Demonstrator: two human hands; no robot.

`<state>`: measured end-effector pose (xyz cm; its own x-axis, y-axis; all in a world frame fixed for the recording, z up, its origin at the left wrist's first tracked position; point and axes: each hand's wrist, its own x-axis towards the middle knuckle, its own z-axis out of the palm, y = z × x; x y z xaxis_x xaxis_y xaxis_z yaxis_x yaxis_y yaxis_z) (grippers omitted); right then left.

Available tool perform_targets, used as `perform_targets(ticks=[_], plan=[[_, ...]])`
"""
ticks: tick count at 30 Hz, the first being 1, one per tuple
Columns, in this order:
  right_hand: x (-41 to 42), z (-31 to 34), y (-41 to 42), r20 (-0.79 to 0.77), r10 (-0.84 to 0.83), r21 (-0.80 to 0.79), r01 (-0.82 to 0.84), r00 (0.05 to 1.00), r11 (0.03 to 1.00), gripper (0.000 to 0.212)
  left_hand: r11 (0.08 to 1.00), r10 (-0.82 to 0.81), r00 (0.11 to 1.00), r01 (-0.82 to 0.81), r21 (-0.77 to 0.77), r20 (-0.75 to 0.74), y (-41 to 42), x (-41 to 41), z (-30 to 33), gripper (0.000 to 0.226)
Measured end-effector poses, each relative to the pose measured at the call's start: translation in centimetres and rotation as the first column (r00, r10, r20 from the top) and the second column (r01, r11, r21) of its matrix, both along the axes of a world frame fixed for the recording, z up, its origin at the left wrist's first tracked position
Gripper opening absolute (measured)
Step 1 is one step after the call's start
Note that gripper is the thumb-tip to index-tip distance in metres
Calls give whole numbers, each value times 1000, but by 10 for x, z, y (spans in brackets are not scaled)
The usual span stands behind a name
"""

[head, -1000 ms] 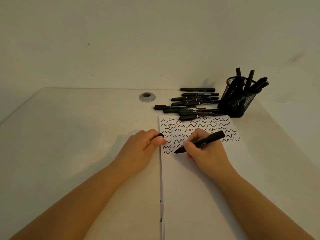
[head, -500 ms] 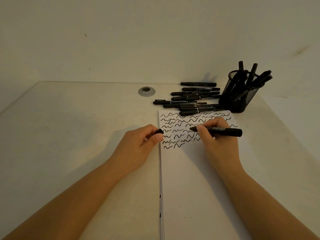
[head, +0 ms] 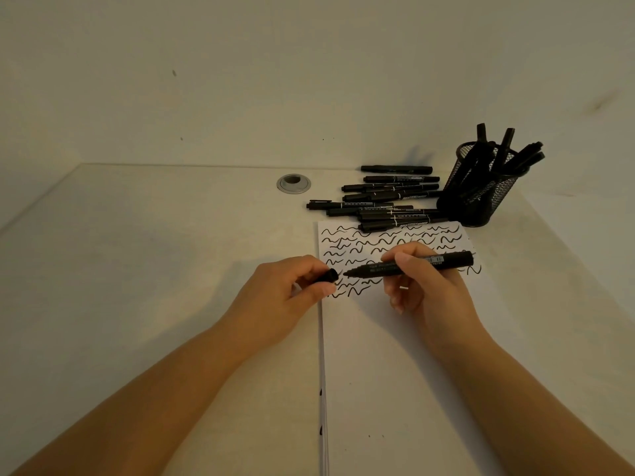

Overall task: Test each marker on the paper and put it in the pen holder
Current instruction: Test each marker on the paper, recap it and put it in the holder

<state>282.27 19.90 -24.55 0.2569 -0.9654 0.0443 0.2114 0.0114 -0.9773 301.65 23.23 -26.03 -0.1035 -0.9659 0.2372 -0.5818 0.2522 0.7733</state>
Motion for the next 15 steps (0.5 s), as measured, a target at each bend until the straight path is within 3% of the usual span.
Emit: perform_targets(ticks=[5,8,15], plan=[[2,0,3,-73,27,-58,-31,997,998,14,1000,-26,999,27,-13,34,1,-2,2,24],[2,1,7,-136,63,-98,-76,989,992,10,1000,-27,999,27,-12,45,2,-5,3,9],[0,1,9,-95,143,-121,-154,985,981,16,995,-32,996,40,-93,88,6,-7,9,17]])
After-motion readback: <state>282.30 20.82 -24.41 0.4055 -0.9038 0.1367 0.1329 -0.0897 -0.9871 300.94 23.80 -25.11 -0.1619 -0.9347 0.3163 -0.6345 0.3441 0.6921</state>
